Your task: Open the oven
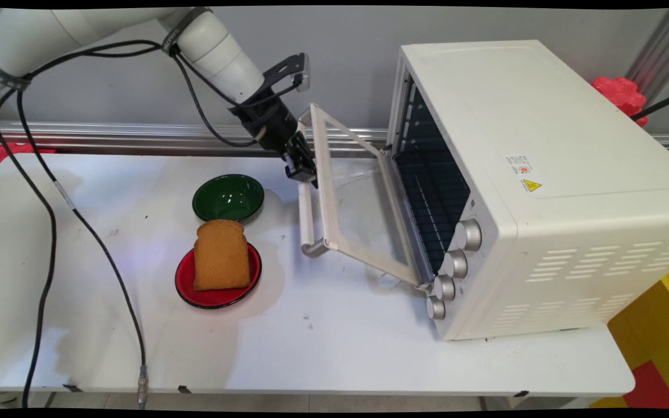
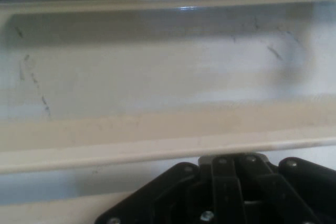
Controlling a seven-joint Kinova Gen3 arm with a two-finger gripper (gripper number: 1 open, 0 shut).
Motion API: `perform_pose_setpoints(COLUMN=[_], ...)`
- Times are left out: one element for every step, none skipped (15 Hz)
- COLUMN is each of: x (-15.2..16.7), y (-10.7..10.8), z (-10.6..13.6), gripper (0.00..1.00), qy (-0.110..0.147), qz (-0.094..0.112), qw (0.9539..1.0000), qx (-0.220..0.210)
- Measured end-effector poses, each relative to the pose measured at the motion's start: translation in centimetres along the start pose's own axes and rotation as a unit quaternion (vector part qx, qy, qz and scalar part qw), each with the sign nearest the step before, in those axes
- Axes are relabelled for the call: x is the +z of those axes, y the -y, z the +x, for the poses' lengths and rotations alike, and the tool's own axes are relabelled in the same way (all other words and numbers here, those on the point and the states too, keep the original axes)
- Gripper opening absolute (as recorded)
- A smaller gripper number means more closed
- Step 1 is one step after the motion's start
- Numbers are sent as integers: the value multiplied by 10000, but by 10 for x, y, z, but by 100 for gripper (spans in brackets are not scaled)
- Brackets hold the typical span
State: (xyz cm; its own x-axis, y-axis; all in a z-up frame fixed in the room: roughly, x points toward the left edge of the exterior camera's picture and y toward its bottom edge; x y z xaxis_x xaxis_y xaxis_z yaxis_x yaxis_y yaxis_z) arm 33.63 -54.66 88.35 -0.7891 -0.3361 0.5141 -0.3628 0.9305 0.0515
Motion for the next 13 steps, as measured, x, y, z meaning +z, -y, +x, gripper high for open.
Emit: perform_pose_setpoints(x=[3, 5, 8, 10, 12, 14, 15, 16, 16, 16, 15, 13, 12], y=[0, 1, 1, 1, 2, 2, 3, 3, 3, 2, 1, 1, 0], z=[-3, -7, -10, -14, -18, -21, -25, -28, -32, -35, -39, -42, -44], gripper=[0, 0, 0, 0, 0, 0, 0, 0, 0, 0, 0, 0, 0], qy=[-1, 2, 7, 13, 21, 31, 40, 52, 66, 80, 92, 96, 95], qz=[-9, -18, -28, -35, -42, -51, -56, -65, -74, -86, -98, -112, -122], qw=[10000, 10000, 10000, 10000, 10000, 9999, 9999, 9999, 9999, 9999, 9998, 9998, 9998], qx=[20, 37, 56, 69, 82, 94, 104, 108, 116, 122, 128, 134, 137])
